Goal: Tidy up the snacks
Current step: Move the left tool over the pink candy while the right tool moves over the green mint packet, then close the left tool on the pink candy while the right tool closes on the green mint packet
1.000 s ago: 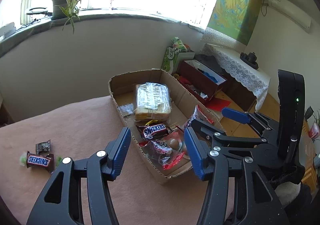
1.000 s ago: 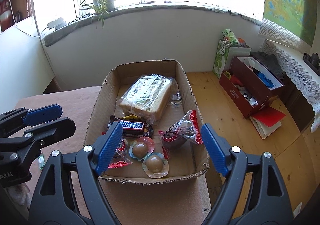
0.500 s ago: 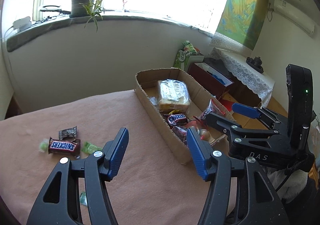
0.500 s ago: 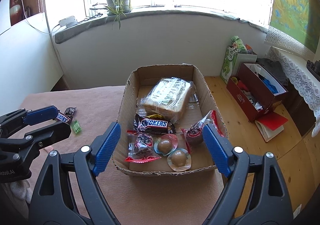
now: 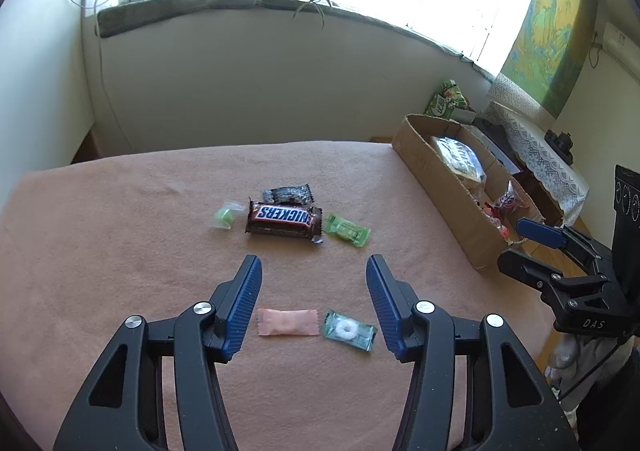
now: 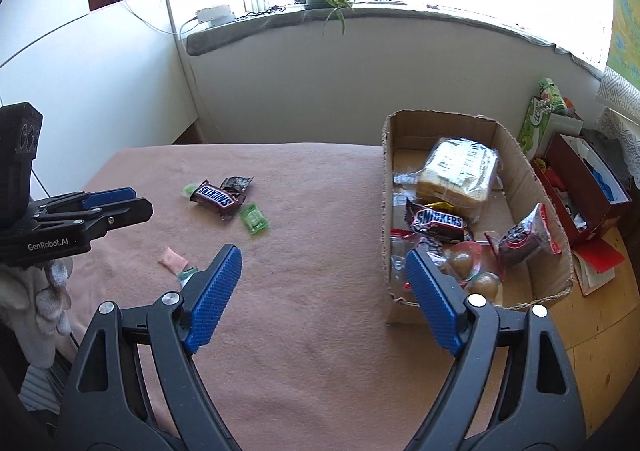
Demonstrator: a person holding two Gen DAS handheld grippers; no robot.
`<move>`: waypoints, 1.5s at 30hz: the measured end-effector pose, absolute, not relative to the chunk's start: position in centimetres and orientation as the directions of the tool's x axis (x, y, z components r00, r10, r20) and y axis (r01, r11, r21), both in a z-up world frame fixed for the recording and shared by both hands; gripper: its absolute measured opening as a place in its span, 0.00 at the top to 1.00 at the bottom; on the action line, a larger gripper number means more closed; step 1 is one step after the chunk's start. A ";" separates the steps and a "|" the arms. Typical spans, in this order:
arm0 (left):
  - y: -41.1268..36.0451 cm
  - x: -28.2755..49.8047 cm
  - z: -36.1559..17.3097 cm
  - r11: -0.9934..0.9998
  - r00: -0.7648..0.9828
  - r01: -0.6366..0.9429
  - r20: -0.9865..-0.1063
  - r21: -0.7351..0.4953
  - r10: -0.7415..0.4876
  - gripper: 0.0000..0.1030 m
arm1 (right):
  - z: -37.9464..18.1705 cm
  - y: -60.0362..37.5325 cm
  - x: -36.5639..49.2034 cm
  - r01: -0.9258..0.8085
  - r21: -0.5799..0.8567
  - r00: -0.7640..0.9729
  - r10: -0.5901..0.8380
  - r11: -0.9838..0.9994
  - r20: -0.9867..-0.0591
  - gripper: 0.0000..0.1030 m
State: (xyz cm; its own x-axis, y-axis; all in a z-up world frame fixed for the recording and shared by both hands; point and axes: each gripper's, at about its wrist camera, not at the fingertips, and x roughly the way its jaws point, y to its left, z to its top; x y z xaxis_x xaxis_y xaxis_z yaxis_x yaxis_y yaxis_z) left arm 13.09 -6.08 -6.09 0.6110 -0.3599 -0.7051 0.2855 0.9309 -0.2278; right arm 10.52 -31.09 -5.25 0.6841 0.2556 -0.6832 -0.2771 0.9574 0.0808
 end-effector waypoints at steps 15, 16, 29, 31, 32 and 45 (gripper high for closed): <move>-7.9 11.7 -11.0 0.885 0.524 0.464 -0.817 0.040 -0.238 0.64 | -11.3 -21.7 11.1 -0.517 0.079 0.473 0.362 0.852 -0.803 0.41; -7.9 11.9 -11.3 0.882 0.521 0.469 -0.822 0.051 -0.229 0.64 | -11.5 -21.5 11.3 -0.521 0.079 0.466 0.361 0.850 -0.808 0.41; -8.4 13.9 -13.0 0.874 0.515 0.477 -0.834 0.088 -0.197 0.64 | -13.6 -19.5 13.1 -0.555 0.054 0.423 0.337 0.830 -0.841 0.55; -8.4 14.2 -13.1 0.876 0.514 0.475 -0.834 0.080 -0.202 0.64 | -13.6 -19.3 13.4 -0.557 0.044 0.426 0.331 0.830 -0.842 0.58; -8.5 14.4 -13.1 0.877 0.513 0.474 -0.834 0.075 -0.205 0.64 | -13.6 -19.2 13.6 -0.558 0.044 0.425 0.330 0.829 -0.843 0.59; -7.7 14.1 -13.1 0.903 0.516 0.429 -0.820 -0.004 -0.249 0.81 | -13.8 -19.1 14.9 -0.538 0.034 0.443 0.317 0.842 -0.838 0.76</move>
